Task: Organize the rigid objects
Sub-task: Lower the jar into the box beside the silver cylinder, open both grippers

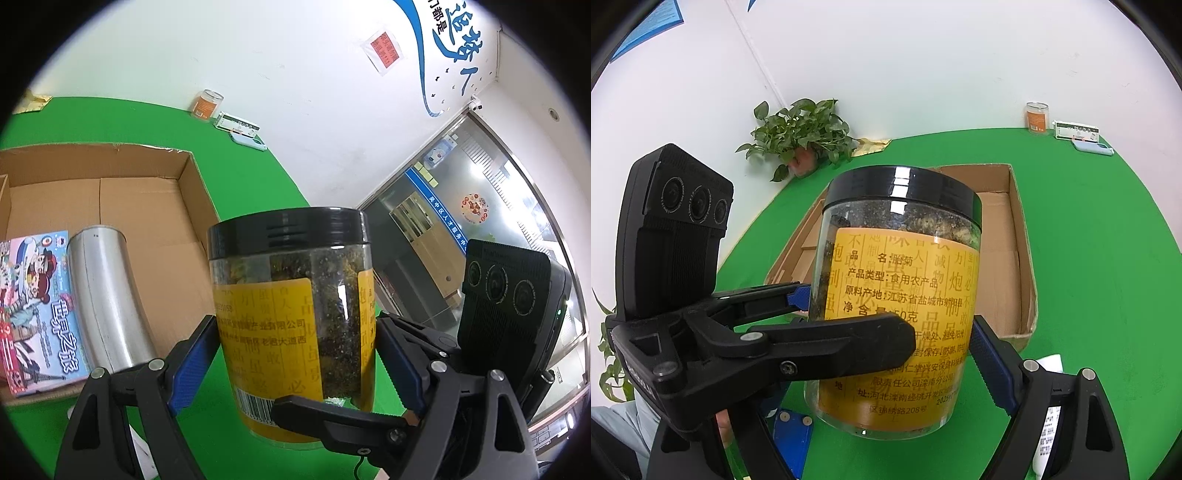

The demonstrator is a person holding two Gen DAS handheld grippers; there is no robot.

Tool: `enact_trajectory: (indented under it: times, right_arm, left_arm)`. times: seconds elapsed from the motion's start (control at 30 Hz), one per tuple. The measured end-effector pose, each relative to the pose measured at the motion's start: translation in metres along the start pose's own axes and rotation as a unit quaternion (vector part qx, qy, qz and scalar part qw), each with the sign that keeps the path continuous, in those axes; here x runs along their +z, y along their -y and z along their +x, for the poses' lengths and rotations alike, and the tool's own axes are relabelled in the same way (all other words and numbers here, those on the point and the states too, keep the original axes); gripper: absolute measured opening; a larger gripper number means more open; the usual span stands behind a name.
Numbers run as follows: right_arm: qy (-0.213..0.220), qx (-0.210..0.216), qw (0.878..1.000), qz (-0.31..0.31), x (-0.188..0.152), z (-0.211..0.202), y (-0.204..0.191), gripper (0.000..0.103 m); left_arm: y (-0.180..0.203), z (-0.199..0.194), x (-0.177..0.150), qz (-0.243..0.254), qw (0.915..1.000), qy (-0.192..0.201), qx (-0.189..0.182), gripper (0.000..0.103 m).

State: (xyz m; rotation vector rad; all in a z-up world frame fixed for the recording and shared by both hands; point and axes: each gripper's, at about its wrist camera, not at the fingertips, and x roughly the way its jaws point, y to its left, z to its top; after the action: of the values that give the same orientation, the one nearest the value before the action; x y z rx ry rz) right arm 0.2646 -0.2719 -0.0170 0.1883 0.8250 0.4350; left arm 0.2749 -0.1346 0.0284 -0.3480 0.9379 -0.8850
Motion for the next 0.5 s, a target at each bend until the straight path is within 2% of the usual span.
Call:
enact_trajectory:
  times: [0.5]
  right_arm:
    - [-0.024,0.03,0.999,0.008,0.025,0.041,0.027,0.085]
  left_arm:
    - [-0.029,0.013,0.022,-0.03,0.9991,-0.013,0.025,0.085]
